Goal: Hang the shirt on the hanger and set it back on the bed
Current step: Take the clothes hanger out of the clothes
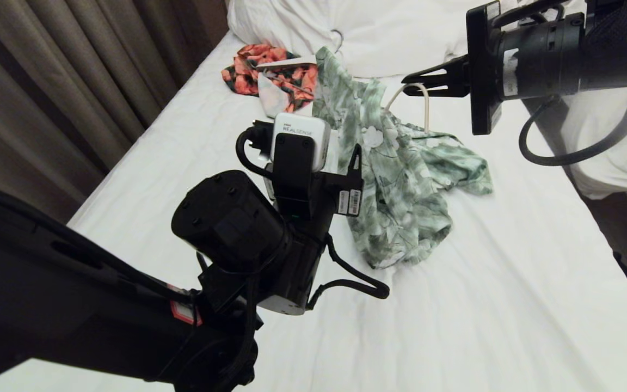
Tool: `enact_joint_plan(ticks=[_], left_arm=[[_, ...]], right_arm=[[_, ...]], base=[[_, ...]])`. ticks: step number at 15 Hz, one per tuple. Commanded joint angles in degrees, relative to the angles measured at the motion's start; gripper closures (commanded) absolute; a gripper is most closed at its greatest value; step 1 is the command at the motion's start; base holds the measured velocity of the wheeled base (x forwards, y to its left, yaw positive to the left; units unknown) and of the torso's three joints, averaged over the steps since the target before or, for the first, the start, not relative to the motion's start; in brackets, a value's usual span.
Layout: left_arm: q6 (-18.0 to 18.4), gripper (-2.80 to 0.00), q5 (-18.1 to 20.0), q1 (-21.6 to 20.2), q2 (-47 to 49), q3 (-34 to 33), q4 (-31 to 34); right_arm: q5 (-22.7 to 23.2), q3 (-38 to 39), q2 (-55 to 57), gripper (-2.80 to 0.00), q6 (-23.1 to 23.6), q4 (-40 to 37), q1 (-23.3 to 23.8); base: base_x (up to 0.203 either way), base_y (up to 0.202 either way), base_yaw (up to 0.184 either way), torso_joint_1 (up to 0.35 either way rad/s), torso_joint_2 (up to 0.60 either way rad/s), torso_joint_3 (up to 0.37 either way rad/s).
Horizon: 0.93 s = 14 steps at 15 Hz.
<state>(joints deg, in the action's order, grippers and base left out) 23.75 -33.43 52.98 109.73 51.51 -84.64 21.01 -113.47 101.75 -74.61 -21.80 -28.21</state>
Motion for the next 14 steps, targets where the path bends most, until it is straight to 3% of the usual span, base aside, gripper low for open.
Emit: enact_joint_plan(ticks=[1,8,11,14], left_arm=[[0.2,-2.80,-0.2,0.5,-0.1,0.0,-0.6],[0.7,-2.80,0.0,4.8,-0.2,0.6,-1.6],[3.7,-2.80,0.5,4.8,0.0,5.1,-1.1],[3.8,-2.80,2.1,4.8,1.9,6.0,-0.3]], right_arm=[[1.2,0.0,0.6,0.00,-0.4,0.0,-0.1],[3.8,0.0,2.9,0.00,-0.5,4.3,-4.0],[4.1,0.0,2.7,0.00,-0.4,4.9,-4.0],[4.3,0.0,2.4,0.00,-0.5,5.4,-4.1]], base=[[0.000,0.000,0.000,0.000,0.00,0.000],[0.000,0.000,0.000,0.000,0.00,0.000],[0.000,0.000,0.000,0.000,0.00,0.000],[0.000,0.000,0.000,0.000,0.00,0.000]])
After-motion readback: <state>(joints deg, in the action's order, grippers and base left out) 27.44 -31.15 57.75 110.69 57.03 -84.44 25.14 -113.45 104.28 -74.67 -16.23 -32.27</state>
